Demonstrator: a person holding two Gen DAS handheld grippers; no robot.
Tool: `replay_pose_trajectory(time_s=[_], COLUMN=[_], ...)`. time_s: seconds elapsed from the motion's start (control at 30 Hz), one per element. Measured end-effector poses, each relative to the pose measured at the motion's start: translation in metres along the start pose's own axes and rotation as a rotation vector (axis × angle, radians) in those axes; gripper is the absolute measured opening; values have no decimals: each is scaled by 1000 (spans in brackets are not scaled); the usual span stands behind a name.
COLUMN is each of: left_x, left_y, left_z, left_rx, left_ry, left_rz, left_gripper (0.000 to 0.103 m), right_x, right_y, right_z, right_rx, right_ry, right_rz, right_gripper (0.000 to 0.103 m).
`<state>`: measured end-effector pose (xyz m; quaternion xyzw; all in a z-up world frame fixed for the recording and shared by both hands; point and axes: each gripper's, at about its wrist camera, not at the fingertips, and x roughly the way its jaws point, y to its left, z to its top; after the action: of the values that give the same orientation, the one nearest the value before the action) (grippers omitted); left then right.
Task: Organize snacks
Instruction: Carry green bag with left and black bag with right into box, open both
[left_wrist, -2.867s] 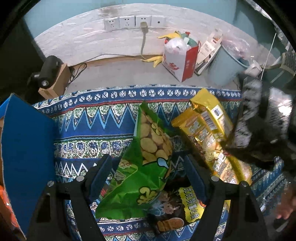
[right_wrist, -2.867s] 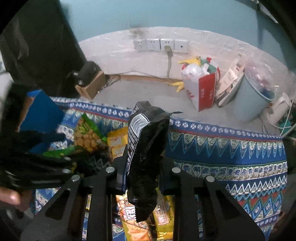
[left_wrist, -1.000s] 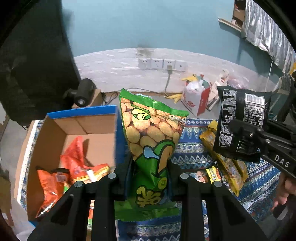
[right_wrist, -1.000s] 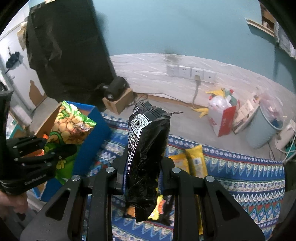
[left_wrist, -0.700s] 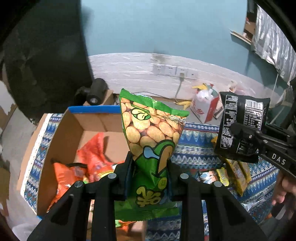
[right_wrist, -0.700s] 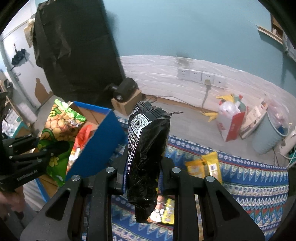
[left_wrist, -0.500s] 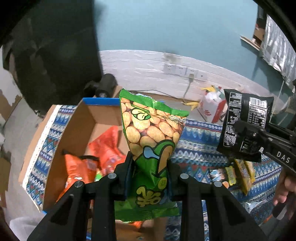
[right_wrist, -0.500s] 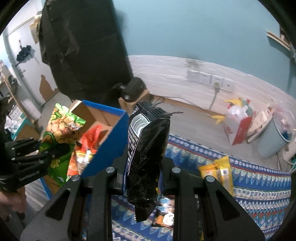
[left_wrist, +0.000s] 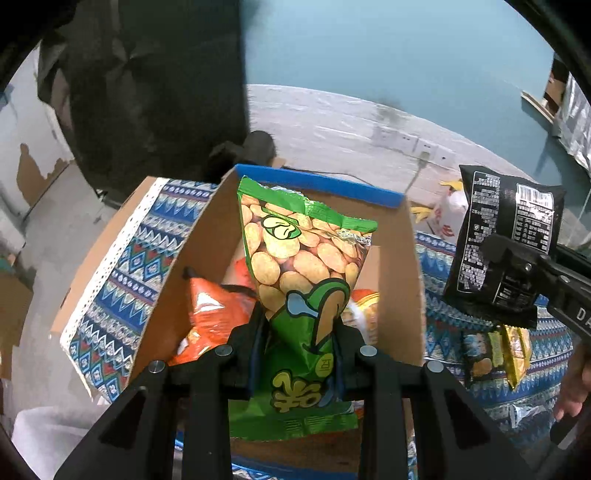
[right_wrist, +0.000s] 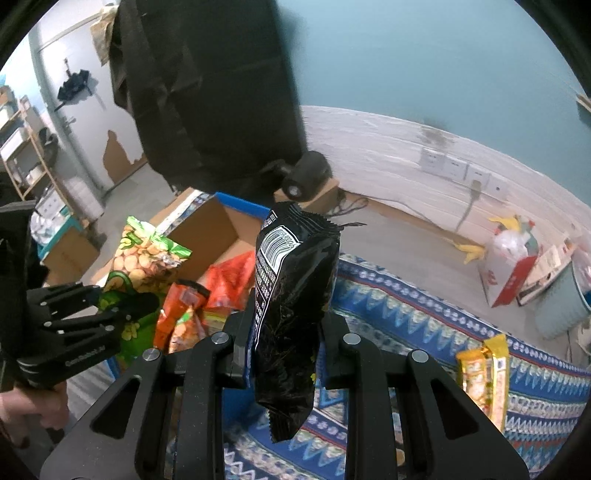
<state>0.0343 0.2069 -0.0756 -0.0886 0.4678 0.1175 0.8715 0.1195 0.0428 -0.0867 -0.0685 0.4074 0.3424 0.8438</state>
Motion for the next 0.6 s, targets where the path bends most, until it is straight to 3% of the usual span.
replay_pose_trajectory(time_s=[0.2, 0.3, 0.4, 0.6], left_x=[7, 10, 8, 4], left_y=[16, 21, 26, 38], left_z=[-4, -5, -6, -5], left_rx=[-36, -42, -54, -78], left_ry=[30, 48, 35, 18], left_rz=[13, 36, 56, 73], left_gripper=[30, 38, 55, 59], right_x=[13, 22, 31, 48], right_y=[24, 33, 41, 51], right_z=[4, 6, 6, 8], right_rx=[-31, -39, -44, -67], right_ry=[21, 38, 54, 81], right_rz=[20, 33, 38, 23], right_gripper=[23, 23, 23, 23])
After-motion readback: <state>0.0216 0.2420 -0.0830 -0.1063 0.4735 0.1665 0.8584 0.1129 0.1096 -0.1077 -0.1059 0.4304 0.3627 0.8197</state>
